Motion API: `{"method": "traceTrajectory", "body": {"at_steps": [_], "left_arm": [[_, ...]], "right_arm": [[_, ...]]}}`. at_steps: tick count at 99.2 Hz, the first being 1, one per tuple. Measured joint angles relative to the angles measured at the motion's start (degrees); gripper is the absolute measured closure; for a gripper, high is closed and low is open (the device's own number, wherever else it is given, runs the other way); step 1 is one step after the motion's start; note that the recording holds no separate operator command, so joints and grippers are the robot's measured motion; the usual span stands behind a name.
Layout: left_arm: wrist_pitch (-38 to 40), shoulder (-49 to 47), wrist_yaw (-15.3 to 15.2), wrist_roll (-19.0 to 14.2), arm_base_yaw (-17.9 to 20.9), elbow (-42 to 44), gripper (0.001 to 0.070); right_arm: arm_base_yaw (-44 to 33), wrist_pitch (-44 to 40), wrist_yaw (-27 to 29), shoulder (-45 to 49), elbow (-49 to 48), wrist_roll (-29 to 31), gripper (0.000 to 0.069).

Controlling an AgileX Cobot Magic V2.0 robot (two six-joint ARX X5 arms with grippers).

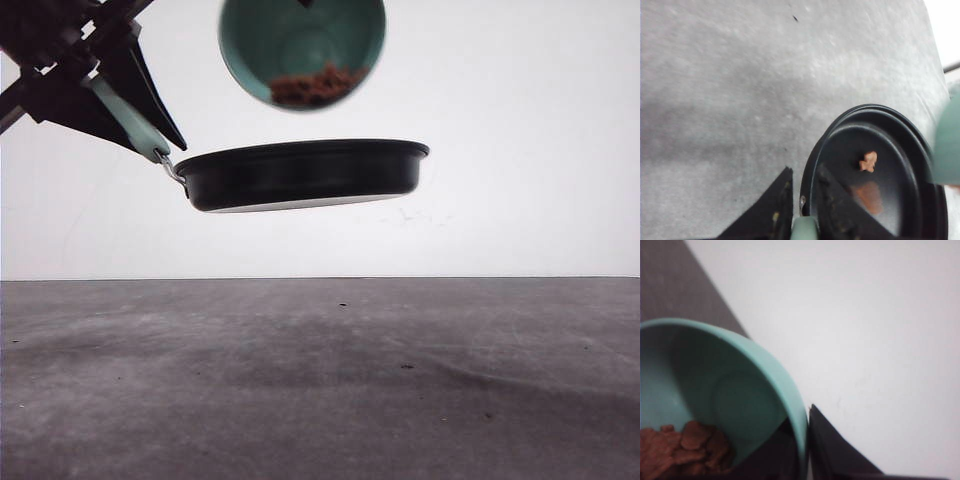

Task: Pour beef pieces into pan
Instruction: 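Tilt the bowl with the right gripper, pouring beef into the pan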

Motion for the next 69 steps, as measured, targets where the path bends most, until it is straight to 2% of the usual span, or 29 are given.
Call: {"method": "traceTrajectory", "body": {"at_steps": [22,40,57,69], "left_arm": [[0.0,0.0,0.8,0.0,1.3,0.0,0.0671],[0.1,0.0,0.9,0.1,3.3,0.0,0.0671],[0.1,0.0,1.2,0.2,4.5,0.0,0.0671],[0.7,0.0,1.2,0.3,4.7,0.0,0.0671]], "right_arm": [[-0.2,5.7,-5.9,0.0,0.0,-4.6,0.0678],[-3.0,7.6,-8.8,0.3,0.0,-5.5,0.0678],[-4.2,14.3,-10.7,0.5,0.0,-5.6,0.0678],[-3.8,14.0,-13.4,0.4,0.0,-5.6,0.0678]]}}
